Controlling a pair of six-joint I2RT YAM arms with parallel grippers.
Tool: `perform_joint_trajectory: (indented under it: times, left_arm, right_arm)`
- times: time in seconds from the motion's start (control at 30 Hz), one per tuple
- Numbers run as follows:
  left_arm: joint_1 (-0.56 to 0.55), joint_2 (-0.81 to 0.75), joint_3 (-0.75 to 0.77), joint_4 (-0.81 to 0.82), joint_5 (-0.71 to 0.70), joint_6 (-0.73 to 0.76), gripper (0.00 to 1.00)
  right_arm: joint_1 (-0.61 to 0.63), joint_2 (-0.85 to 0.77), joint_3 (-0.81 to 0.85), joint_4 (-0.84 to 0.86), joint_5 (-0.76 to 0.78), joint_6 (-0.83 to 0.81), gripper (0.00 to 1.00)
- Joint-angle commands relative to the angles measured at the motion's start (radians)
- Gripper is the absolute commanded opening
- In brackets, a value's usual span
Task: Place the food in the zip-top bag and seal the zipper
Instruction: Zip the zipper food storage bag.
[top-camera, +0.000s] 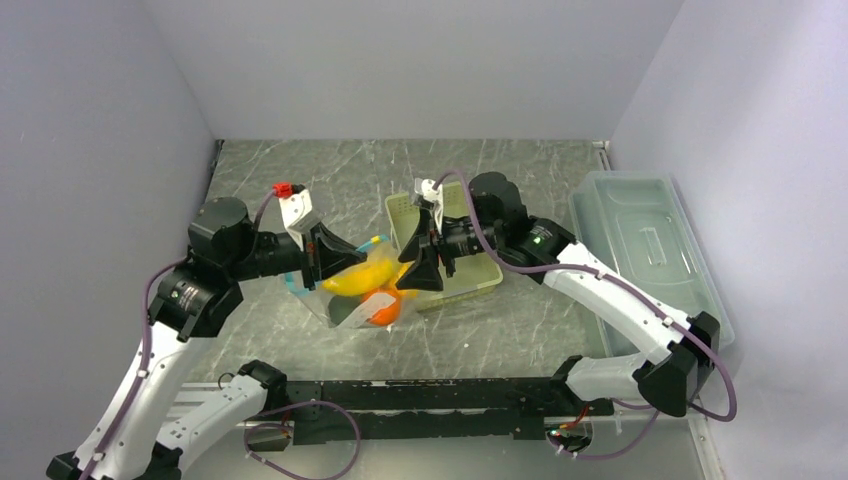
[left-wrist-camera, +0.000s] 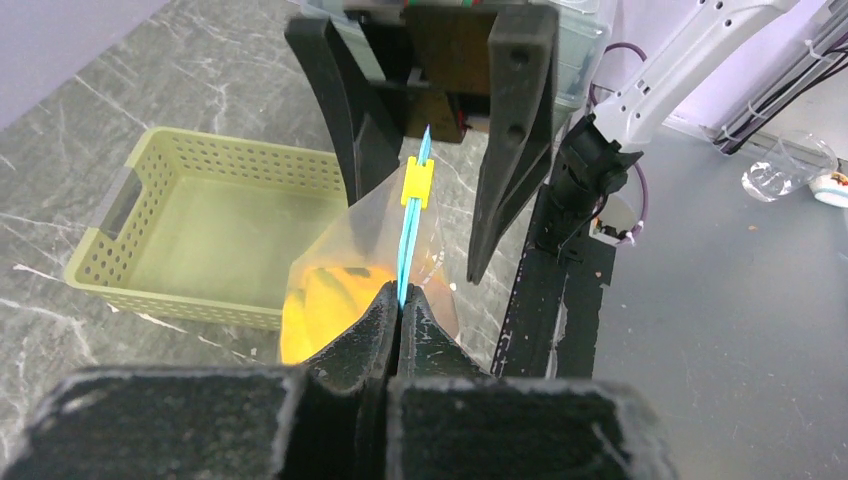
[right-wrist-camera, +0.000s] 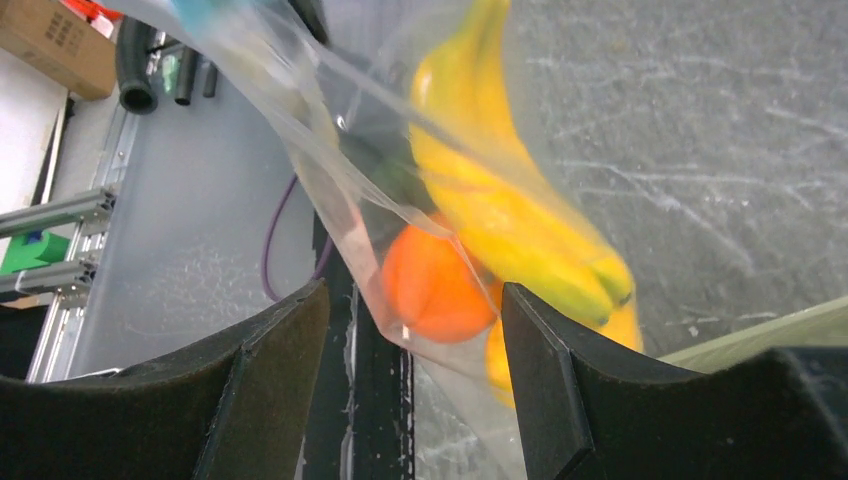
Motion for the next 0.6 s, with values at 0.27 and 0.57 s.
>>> perform_joint_trajectory:
  times: [0.27, 0.57]
  left_arm:
    - [-0.003, -0.018, 0.091, 0.008, 0.007, -0.011, 0.0]
    - [-0.003, -0.03, 0.106, -0.004, -0.009, -0.017, 0.0]
  right_arm:
    - [0.003, -0.029, -0.103, 0.132, 0.024, -0.018, 0.68]
    - [0.003, -0.037, -0.155, 0.182, -0.002, -0.007, 0.45]
